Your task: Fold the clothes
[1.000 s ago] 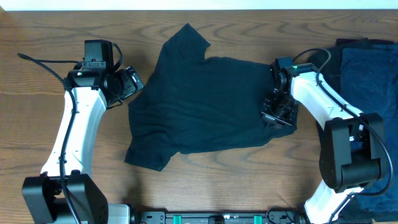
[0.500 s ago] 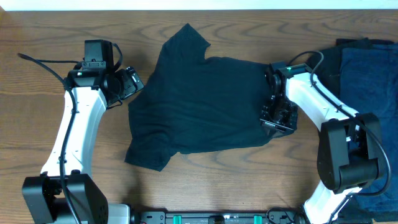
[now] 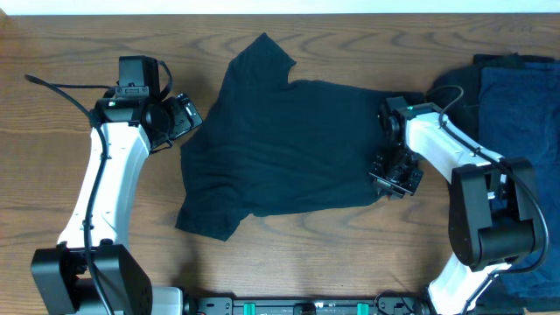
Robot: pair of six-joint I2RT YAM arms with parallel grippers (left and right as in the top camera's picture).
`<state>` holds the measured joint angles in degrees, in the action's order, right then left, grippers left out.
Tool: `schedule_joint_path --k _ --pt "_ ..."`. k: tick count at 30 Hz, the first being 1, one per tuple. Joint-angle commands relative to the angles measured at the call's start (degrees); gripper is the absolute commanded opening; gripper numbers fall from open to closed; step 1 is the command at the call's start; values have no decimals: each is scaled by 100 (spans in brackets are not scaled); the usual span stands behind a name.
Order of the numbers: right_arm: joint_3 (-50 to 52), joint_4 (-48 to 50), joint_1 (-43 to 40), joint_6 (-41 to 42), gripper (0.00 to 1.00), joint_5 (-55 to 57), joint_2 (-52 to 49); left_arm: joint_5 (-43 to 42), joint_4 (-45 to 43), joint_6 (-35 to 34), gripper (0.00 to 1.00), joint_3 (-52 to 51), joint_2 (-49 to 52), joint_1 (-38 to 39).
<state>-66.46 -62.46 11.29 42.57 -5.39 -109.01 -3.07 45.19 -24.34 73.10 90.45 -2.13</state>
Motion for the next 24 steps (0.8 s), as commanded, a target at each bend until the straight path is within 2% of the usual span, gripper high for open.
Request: schedule_joint_path --k 1,3,8,9,11,19,24 --pt "48 33 35 175 27 48 79 -17 20 28 98 9 31 -4" --pt "48 48 35 175 25 57 79 -17 20 28 98 9 31 -4" --pt "52 87 35 173 13 90 79 -17 20 28 98 9 31 -4" --pt "52 98 37 173 14 92 79 -17 20 28 98 9 31 -4" --pt "55 101 37 175 24 92 79 -17 20 28 98 9 31 -4" --pt "94 321 42 177 32 87 79 -17 20 28 98 9 31 -4" --pt "192 485 46 177 32 90 79 -17 20 28 98 9 31 -4"
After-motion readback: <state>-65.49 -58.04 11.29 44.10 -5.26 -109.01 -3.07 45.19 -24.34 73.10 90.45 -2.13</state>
